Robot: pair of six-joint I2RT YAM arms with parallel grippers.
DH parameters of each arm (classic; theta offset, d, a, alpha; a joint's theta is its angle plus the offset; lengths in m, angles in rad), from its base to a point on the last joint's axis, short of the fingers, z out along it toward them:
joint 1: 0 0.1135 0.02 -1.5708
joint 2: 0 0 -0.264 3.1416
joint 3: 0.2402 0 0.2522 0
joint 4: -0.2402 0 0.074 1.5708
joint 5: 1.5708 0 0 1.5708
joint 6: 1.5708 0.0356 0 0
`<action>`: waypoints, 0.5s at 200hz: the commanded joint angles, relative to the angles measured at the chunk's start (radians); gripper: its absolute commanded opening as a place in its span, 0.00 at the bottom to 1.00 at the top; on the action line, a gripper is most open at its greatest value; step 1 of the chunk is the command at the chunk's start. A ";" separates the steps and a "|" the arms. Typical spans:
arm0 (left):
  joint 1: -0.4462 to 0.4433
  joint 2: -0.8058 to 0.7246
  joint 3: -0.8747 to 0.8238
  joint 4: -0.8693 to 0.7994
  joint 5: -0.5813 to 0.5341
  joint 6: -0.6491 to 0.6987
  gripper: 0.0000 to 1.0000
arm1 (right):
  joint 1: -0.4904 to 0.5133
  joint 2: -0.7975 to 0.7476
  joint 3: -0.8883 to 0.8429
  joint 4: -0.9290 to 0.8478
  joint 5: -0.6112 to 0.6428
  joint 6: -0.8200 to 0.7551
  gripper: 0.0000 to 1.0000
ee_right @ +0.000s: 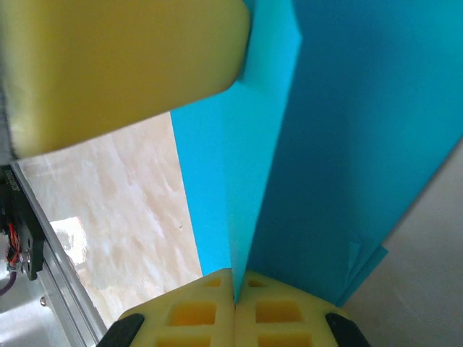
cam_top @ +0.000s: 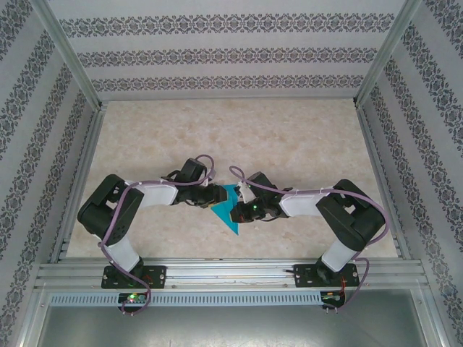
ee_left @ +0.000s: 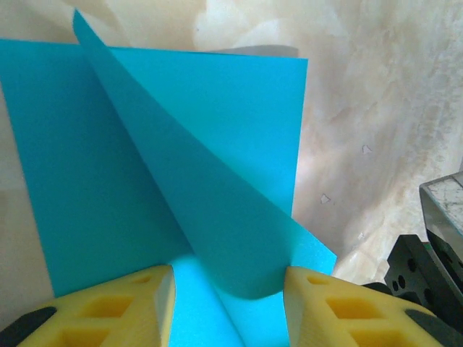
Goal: Fold a paper plane with a square sheet of paper (fold left side to right side)
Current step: Fourth fold the wing at the center of the table.
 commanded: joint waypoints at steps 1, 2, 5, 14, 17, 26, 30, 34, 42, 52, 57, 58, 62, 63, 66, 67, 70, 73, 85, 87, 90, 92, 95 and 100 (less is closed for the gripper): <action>-0.015 0.030 0.035 -0.106 -0.063 0.045 0.44 | -0.007 0.019 -0.005 0.010 -0.022 0.005 0.03; -0.016 0.031 0.036 -0.109 -0.065 0.046 0.44 | -0.007 0.019 -0.005 0.010 -0.022 0.005 0.03; -0.017 0.033 0.039 -0.116 -0.068 0.049 0.44 | -0.007 0.021 -0.005 0.011 -0.021 0.005 0.03; -0.018 0.041 0.047 -0.135 -0.079 0.055 0.44 | -0.008 0.024 -0.004 0.013 -0.024 0.006 0.03; -0.019 0.043 0.049 -0.139 -0.081 0.057 0.44 | -0.007 0.025 -0.003 0.014 -0.025 0.006 0.04; -0.021 0.051 0.055 -0.153 -0.089 0.062 0.44 | -0.007 0.029 -0.001 0.016 -0.028 0.008 0.04; -0.022 0.054 0.058 -0.158 -0.093 0.063 0.44 | -0.009 0.031 0.001 0.017 -0.030 0.008 0.04; -0.024 0.057 0.059 -0.162 -0.097 0.065 0.44 | -0.009 0.034 0.001 0.019 -0.032 0.008 0.04; -0.026 0.065 0.064 -0.171 -0.103 0.068 0.43 | -0.008 0.038 0.004 0.021 -0.034 0.009 0.05; -0.028 0.070 0.070 -0.181 -0.111 0.071 0.44 | -0.009 0.041 0.004 0.025 -0.038 0.012 0.05; -0.030 0.072 0.073 -0.187 -0.115 0.073 0.44 | -0.009 0.041 0.004 0.027 -0.038 0.012 0.05; -0.030 0.074 0.072 -0.188 -0.117 0.073 0.43 | -0.009 0.040 0.004 0.027 -0.038 0.013 0.05; -0.030 0.075 0.073 -0.190 -0.118 0.075 0.44 | -0.010 0.039 0.004 0.027 -0.037 0.014 0.06; -0.031 0.076 0.074 -0.191 -0.119 0.075 0.44 | -0.010 0.039 0.004 0.027 -0.037 0.014 0.06; -0.031 0.077 0.074 -0.193 -0.121 0.074 0.43 | -0.010 0.038 0.004 0.028 -0.038 0.015 0.06; -0.031 0.077 0.074 -0.193 -0.121 0.074 0.44 | -0.010 0.038 0.005 0.028 -0.038 0.015 0.07; -0.032 0.078 0.074 -0.194 -0.122 0.075 0.43 | -0.010 0.036 0.004 0.028 -0.039 0.015 0.07; -0.032 0.078 0.073 -0.195 -0.123 0.074 0.44 | -0.011 0.035 0.004 0.028 -0.039 0.016 0.07; -0.032 0.079 0.074 -0.199 -0.127 0.076 0.43 | -0.012 0.027 0.004 0.028 -0.039 0.018 0.09; -0.032 0.079 0.074 -0.200 -0.129 0.076 0.44 | -0.012 0.026 0.005 0.028 -0.040 0.018 0.10; -0.031 0.080 0.074 -0.202 -0.129 0.077 0.44 | -0.013 0.023 0.004 0.030 -0.039 0.019 0.10; -0.032 0.080 0.075 -0.203 -0.130 0.077 0.44 | -0.014 0.022 0.004 0.030 -0.039 0.019 0.10; -0.031 0.081 0.075 -0.204 -0.130 0.077 0.43 | -0.013 0.019 0.004 0.030 -0.040 0.020 0.11; -0.031 0.081 0.074 -0.206 -0.131 0.079 0.43 | -0.015 0.014 0.003 0.030 -0.041 0.020 0.12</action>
